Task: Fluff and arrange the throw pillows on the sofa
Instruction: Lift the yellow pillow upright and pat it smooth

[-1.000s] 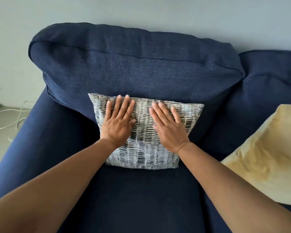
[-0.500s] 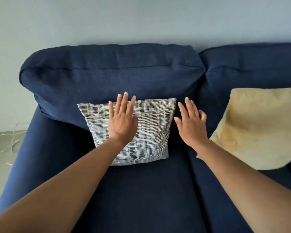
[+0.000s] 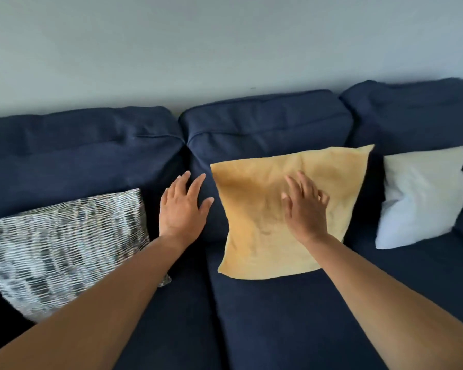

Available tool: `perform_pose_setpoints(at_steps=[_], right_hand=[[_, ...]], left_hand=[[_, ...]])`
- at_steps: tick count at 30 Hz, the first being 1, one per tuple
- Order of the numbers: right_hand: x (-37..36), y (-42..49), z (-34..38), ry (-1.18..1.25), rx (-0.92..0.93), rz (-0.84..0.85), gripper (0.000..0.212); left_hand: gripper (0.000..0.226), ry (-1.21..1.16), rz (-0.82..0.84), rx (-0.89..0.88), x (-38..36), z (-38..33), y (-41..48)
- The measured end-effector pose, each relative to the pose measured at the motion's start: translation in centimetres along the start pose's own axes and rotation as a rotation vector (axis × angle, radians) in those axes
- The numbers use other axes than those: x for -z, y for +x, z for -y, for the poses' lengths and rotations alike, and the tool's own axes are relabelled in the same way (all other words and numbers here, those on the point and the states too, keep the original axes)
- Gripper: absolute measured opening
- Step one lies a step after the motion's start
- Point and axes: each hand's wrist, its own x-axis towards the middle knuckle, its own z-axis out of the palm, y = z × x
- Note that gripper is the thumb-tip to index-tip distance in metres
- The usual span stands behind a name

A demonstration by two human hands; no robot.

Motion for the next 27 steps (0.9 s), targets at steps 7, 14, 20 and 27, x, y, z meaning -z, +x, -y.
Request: perform_pose_setpoints(at_steps=[7, 14, 20, 27], right_hand=[[1.5, 4.7, -15.9, -0.052, 0.015, 0.047, 0.054], [1.3, 11.1, -21.2, 0.496, -0.552, 0.122, 0.071], [-0.9, 12.3, -19.1, 0.731, -0.568, 0.056, 0.027], [-0.6, 13.0, -19.7, 0.774, -0.556, -0.149, 0.018]], left_hand=[[0.078, 0.197, -0.051, 0.046, -6.3, -12.0, 6.3], [0.075, -0.577, -0.4, 0.738, -6.7, -11.1, 7.4], [0.053, -0.698, -0.559, 0.798, -7.1, -11.6, 7.4], [0.042, -0.644, -0.623, 0.762, -7.0, -11.4, 8.3]])
